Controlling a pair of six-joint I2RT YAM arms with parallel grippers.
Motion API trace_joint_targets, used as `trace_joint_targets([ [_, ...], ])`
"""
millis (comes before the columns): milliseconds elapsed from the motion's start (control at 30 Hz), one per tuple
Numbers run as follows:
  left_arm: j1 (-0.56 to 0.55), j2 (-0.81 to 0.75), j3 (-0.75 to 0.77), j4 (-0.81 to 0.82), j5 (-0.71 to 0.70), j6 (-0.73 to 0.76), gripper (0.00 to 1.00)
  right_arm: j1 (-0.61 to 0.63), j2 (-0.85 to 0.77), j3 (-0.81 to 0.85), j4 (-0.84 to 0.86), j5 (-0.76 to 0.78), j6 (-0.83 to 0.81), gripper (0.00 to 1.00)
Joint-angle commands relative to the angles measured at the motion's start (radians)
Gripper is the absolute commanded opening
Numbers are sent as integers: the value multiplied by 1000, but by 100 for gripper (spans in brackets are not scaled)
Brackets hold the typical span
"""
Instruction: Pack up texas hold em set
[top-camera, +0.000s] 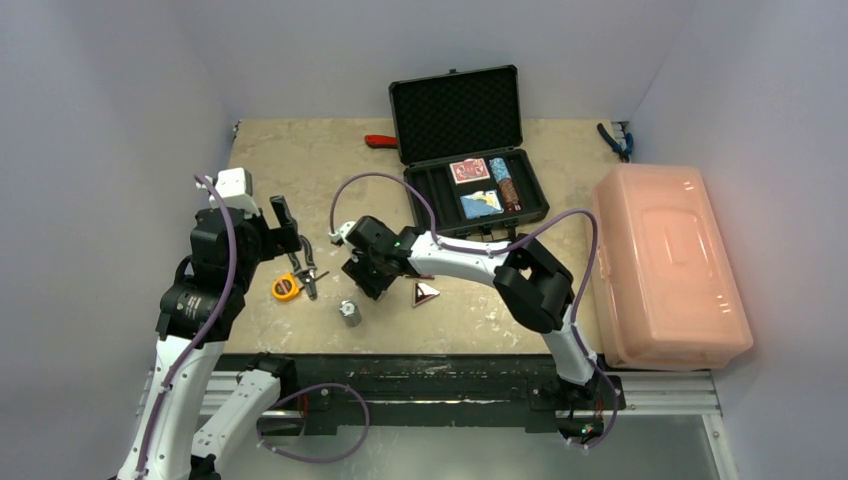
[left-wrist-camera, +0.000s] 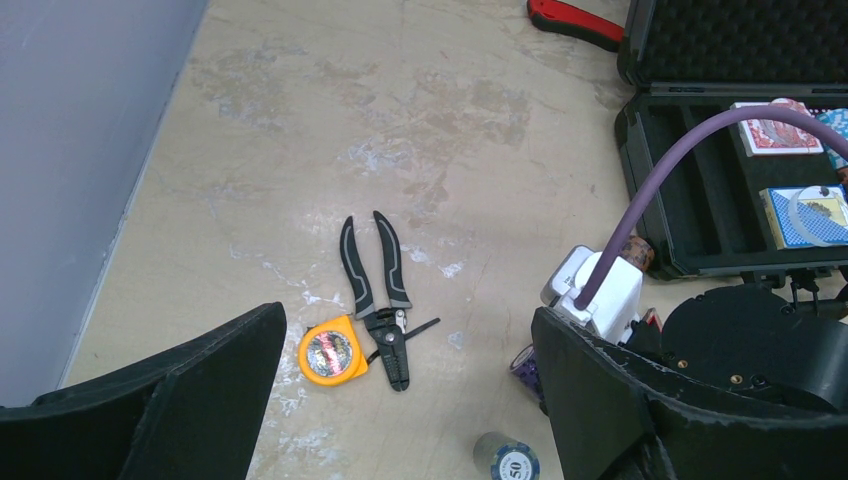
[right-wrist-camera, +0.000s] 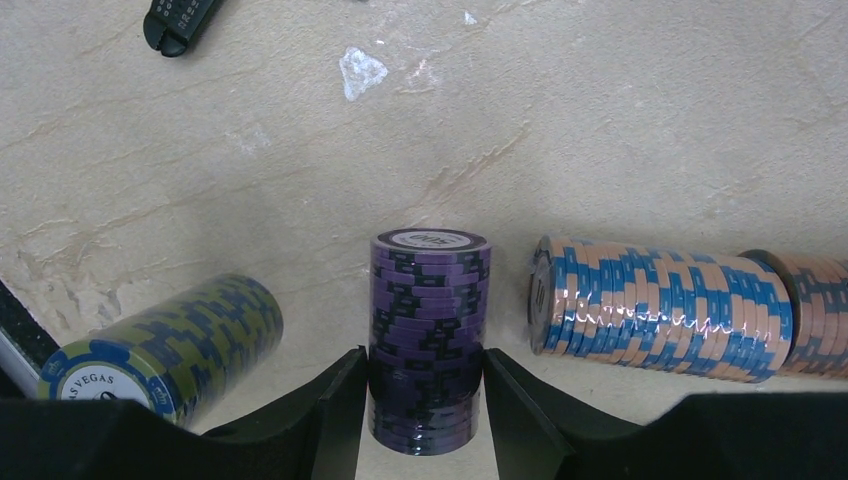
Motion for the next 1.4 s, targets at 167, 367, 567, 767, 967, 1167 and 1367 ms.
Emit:
trace_joint_targets([
  [167,-2,2,16,26,-13,9,93,9,33,39,9,-1,-21,53],
  [367,-2,2,16,26,-13,9,93,10,42,43,12,-2,-23,53],
  [567,-2,3,16,27,-14,9,93,13,56,56,4,-2,-26,53],
  [767,-2,2,16,27,-14,10,93,16,57,68,-6,4,-27,31],
  [967,-2,2,16,27,-19,10,93,19,17,112,-30,-23,-20,3],
  [1167,-2,2,16,26,-20,12,93,20,-56,174,-54,-15,3,0],
  [1367,-2,-5,18,24,-38,16,93,18,-141,195,-23,45,50,0],
])
